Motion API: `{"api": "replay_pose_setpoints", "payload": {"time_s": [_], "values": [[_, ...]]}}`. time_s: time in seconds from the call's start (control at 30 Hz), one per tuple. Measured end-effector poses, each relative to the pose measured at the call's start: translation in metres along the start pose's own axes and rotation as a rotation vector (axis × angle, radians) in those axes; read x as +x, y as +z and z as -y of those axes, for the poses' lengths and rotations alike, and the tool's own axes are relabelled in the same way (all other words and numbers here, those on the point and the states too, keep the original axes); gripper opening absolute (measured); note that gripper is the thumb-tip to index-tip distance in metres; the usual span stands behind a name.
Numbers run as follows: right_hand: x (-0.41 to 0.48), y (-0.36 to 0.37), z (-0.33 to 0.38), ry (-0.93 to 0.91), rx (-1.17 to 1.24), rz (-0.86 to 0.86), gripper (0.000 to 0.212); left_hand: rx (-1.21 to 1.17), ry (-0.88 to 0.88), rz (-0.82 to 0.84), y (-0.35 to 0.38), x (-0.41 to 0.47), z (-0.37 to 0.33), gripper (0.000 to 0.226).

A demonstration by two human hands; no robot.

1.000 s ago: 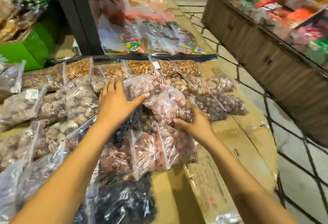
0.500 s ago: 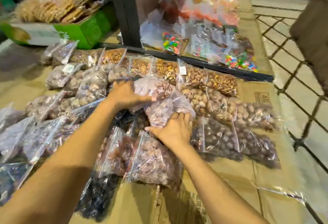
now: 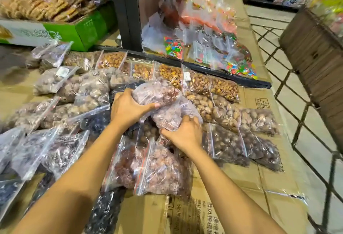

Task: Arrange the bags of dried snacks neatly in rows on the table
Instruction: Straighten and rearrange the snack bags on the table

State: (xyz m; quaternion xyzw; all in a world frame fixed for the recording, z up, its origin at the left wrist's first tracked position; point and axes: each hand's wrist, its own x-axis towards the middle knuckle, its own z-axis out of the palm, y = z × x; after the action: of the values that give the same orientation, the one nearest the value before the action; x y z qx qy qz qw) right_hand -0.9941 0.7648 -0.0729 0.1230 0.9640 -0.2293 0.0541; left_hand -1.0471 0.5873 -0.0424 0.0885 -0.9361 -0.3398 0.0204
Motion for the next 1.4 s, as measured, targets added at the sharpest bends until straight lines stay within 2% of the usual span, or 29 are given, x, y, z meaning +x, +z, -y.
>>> {"api": "replay_pose_setpoints", "payload": {"time_s": [0.07, 0.17, 0.27, 0.33, 0.43, 0.5, 0.53, 0.63, 0.73, 0.8, 0.87, 0.97, 1.03, 1.1, 1.17, 1.23, 1.3, 1.33, 1.4], "values": [[0.001, -0.002, -0.003, 0.027, 0.098, 0.014, 0.082, -0.145, -0.009, -0.019, -0.001, -0.005, 0.004, 0.086], [0.008, -0.012, -0.025, 0.006, 0.399, 0.144, 0.049, -0.448, -0.048, -0.079, -0.010, -0.022, 0.001, 0.080], [0.005, -0.032, -0.056, -0.079, 0.717, 0.252, 0.012, -0.601, -0.020, -0.172, -0.020, -0.051, -0.013, 0.046], [0.003, -0.044, -0.082, -0.114, 0.869, 0.298, 0.016, -0.644, 0.031, -0.202, -0.026, -0.076, -0.029, 0.032], [0.000, -0.052, -0.131, -0.060, 0.989, 0.347, 0.015, -0.652, 0.101, -0.253, -0.017, -0.112, -0.051, 0.037], [-0.003, -0.062, -0.164, 0.035, 1.019, 0.378, 0.053, -0.618, 0.114, -0.281, 0.000, -0.140, -0.067, 0.041], [-0.004, -0.070, -0.179, 0.063, 1.044, 0.386, 0.065, -0.591, 0.105, -0.290, 0.013, -0.154, -0.077, 0.041], [-0.008, -0.097, -0.225, 0.043, 1.033, 0.368, 0.076, -0.426, 0.089, -0.309, 0.059, -0.189, -0.097, 0.046], [-0.006, -0.119, -0.266, 0.008, 1.016, 0.338, 0.057, -0.100, 0.177, -0.249, 0.087, -0.215, -0.100, 0.056], [-0.003, -0.125, -0.287, 0.038, 1.007, 0.358, 0.067, 0.254, 0.318, -0.123, 0.094, -0.226, -0.097, 0.070], [-0.003, -0.128, -0.298, 0.056, 1.004, 0.383, 0.073, 0.535, 0.481, 0.050, 0.100, -0.231, -0.106, 0.071], [-0.004, -0.127, -0.307, 0.033, 1.009, 0.436, 0.053, 0.805, 0.626, 0.201, 0.110, -0.229, -0.125, 0.061], [-0.009, -0.125, -0.309, -0.021, 0.962, 0.461, 0.055, 0.878, 0.509, 0.185, 0.109, -0.221, -0.122, 0.064], [-0.024, -0.129, -0.308, -0.061, 0.989, 0.503, 0.046, 0.849, 0.190, 0.182, 0.099, -0.218, -0.109, 0.088], [-0.035, -0.130, -0.307, -0.127, 0.964, 0.482, 0.030, 0.772, -0.015, 0.219, 0.097, -0.225, -0.092, 0.106], [-0.044, -0.126, -0.304, -0.227, 0.862, 0.493, 0.024, 0.649, -0.061, 0.217, 0.108, -0.239, -0.081, 0.103], [-0.052, -0.117, -0.300, -0.262, 0.700, 0.495, 0.018, 0.468, -0.095, 0.129, 0.124, -0.255, -0.076, 0.096], [-0.055, -0.111, -0.297, -0.277, 0.623, 0.450, 0.020, 0.341, -0.124, 0.048, 0.131, -0.261, -0.072, 0.092], [-0.062, -0.100, -0.292, -0.399, 0.418, 0.247, 0.036, 0.048, -0.208, -0.128, 0.138, -0.267, -0.065, 0.085]]}}
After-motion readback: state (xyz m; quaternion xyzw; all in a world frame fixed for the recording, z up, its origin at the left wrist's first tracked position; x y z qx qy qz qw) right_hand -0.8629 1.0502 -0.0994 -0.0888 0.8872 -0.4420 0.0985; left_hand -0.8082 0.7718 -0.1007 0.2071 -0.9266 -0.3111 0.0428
